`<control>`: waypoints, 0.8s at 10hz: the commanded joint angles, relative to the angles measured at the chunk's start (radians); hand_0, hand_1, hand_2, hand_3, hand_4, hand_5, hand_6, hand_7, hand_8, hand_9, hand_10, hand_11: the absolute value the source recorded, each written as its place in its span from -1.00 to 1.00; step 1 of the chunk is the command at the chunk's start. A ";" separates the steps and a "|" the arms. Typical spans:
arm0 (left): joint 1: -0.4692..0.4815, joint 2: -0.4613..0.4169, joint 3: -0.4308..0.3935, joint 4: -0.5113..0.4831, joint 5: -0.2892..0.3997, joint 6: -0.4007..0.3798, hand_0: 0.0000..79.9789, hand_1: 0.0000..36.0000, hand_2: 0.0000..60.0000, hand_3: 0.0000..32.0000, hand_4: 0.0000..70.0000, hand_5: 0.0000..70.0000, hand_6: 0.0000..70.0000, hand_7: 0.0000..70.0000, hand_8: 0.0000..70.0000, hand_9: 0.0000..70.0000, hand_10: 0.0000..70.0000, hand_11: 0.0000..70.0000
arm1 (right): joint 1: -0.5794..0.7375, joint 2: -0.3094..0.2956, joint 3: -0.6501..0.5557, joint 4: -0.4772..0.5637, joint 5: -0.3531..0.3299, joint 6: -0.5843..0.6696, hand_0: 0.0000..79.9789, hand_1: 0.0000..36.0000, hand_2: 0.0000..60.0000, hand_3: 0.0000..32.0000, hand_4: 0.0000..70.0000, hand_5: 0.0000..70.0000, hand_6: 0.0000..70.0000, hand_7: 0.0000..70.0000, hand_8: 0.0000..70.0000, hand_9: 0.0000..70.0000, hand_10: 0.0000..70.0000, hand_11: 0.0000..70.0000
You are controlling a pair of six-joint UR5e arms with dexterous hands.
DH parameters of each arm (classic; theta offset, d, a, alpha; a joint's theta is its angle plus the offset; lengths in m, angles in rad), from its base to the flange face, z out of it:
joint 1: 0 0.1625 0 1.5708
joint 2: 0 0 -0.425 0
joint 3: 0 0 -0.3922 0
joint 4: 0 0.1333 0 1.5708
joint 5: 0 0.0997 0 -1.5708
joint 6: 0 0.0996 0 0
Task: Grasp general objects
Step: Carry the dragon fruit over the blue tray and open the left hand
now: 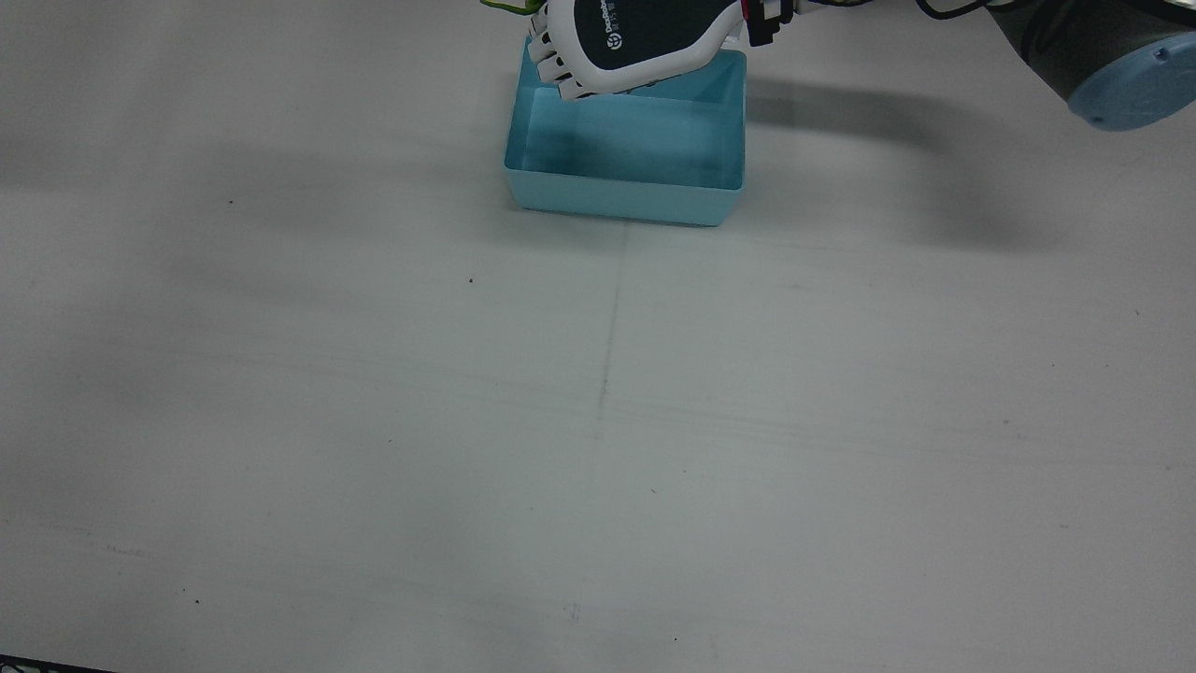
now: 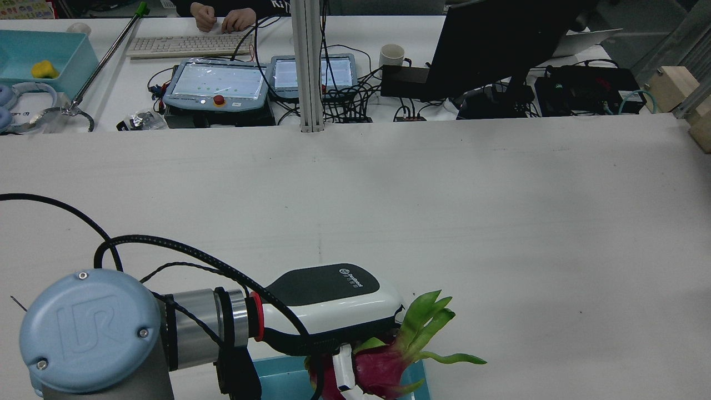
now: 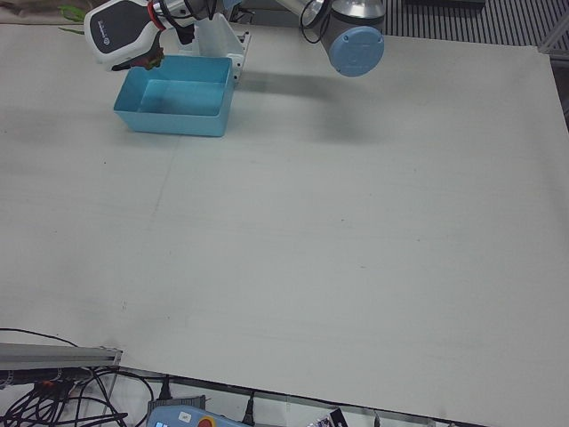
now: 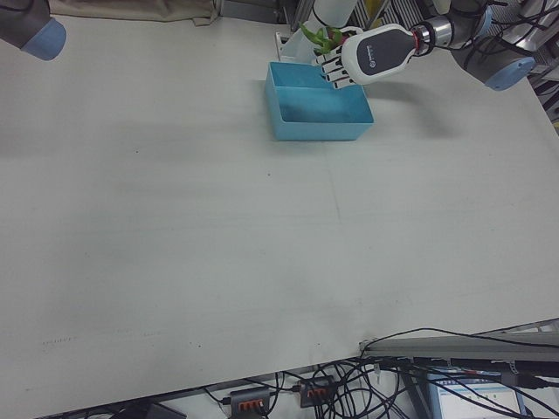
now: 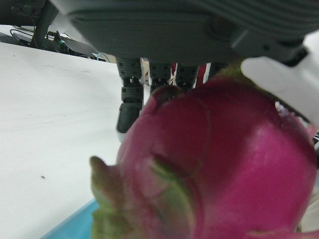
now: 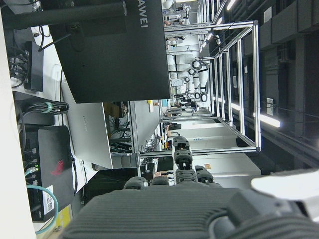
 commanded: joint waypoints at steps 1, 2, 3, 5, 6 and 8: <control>0.032 0.012 0.005 -0.003 -0.010 0.001 0.34 0.65 1.00 -1.00 -0.05 -0.56 0.05 1.00 -0.18 0.21 -0.19 0.22 | 0.000 0.000 0.001 0.000 0.000 0.000 -1.00 -1.00 -1.00 -1.00 -1.00 -1.00 -1.00 -1.00 -1.00 -1.00 -1.00 -1.00; 0.041 0.013 0.005 -0.005 -0.011 0.001 0.27 -0.08 -0.68 -1.00 -0.55 -0.89 -0.67 -0.09 -0.81 -0.78 -0.91 -0.85 | 0.000 0.000 0.001 0.000 0.000 0.000 -1.00 -1.00 -1.00 -1.00 -1.00 -1.00 -1.00 -1.00 -1.00 -1.00 -1.00 -1.00; 0.051 0.012 0.002 -0.008 -0.011 0.001 0.20 -0.51 -1.00 -1.00 -0.99 -1.00 -1.00 -0.80 -0.99 -0.99 -1.00 -1.00 | 0.000 -0.001 -0.001 0.000 0.000 0.000 -1.00 -1.00 -1.00 -1.00 -1.00 -1.00 -1.00 -1.00 -1.00 -1.00 -1.00 -1.00; 0.060 0.015 0.004 -0.009 -0.011 0.002 0.19 -0.62 -1.00 -0.10 -1.00 -1.00 -1.00 -1.00 -1.00 -1.00 -1.00 -1.00 | 0.000 0.000 0.001 0.000 0.000 0.000 -1.00 -1.00 -1.00 -1.00 -1.00 -1.00 -1.00 -1.00 -1.00 -1.00 -1.00 -1.00; 0.060 0.016 0.004 -0.009 -0.011 0.002 0.21 -0.51 -1.00 0.04 -1.00 -1.00 -1.00 -1.00 -1.00 -1.00 -1.00 -1.00 | 0.000 0.000 0.001 0.000 0.000 0.000 -1.00 -1.00 -1.00 -1.00 -1.00 -1.00 -1.00 -1.00 -1.00 -1.00 -1.00 -1.00; 0.058 0.013 0.013 -0.008 -0.013 0.002 0.23 -0.42 -1.00 0.21 -1.00 -1.00 -1.00 -1.00 -1.00 -1.00 -1.00 -1.00 | 0.000 0.000 0.001 0.000 0.000 0.000 -1.00 -1.00 -1.00 -1.00 -1.00 -1.00 -1.00 -1.00 -1.00 -1.00 -1.00 -1.00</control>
